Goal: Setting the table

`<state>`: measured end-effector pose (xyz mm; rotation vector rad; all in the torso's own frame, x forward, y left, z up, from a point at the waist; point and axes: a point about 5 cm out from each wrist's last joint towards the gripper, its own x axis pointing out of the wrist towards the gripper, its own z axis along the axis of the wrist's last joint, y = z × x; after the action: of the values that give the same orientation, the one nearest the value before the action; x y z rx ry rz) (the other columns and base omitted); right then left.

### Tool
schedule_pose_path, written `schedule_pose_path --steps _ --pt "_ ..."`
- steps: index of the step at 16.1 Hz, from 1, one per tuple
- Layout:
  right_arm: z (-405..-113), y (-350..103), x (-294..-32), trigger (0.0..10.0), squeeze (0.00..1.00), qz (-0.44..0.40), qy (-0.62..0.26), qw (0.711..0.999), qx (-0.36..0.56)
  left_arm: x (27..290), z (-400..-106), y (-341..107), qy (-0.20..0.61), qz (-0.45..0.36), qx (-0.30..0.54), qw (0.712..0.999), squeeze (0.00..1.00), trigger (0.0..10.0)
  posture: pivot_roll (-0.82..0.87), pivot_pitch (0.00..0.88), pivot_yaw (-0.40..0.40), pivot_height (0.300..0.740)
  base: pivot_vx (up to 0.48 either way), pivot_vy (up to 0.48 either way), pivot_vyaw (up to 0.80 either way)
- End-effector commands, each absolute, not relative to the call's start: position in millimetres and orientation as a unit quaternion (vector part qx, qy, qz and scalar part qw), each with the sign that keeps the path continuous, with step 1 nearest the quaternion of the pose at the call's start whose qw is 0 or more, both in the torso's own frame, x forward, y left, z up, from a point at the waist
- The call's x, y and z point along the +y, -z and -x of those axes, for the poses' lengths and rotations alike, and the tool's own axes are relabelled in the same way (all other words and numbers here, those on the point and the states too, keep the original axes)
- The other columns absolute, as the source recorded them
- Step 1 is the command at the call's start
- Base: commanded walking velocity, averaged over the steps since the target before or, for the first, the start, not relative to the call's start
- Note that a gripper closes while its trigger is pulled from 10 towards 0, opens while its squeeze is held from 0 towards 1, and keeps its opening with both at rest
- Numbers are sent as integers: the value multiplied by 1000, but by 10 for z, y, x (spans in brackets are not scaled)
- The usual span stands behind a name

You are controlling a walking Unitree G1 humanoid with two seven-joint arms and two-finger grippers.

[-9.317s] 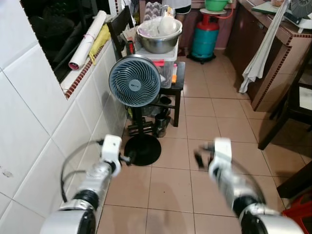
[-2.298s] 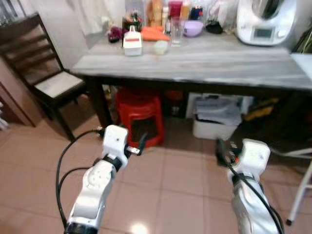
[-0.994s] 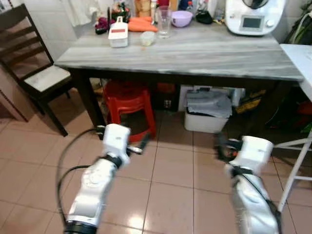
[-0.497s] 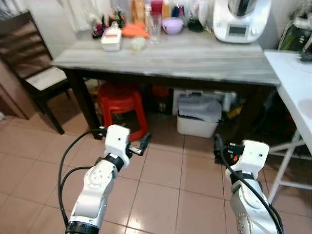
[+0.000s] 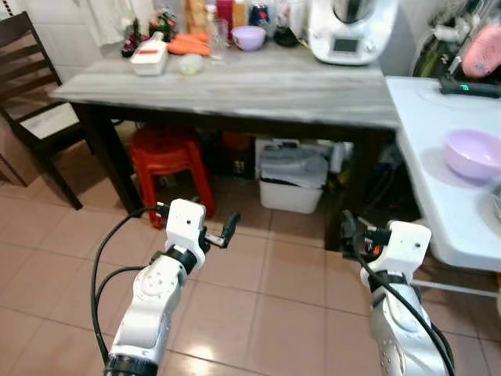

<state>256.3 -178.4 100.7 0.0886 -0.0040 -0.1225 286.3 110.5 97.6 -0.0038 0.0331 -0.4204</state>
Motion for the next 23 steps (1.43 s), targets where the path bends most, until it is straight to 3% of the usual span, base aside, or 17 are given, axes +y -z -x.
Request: schedule_pose_path --steps 1,23 --pt "-2568 -1050 -1808 10000 0 -43 63 997 -9 1049 -2872 -1013 216 2 9 976 0 10000 -80 41 27 740 0 -360 0" --pt "-2614 -1073 -1837 10000 0 -34 75 996 -15 1015 -2914 -1035 224 7 -1 975 0 10000 -79 34 38 740 0 -320 0"
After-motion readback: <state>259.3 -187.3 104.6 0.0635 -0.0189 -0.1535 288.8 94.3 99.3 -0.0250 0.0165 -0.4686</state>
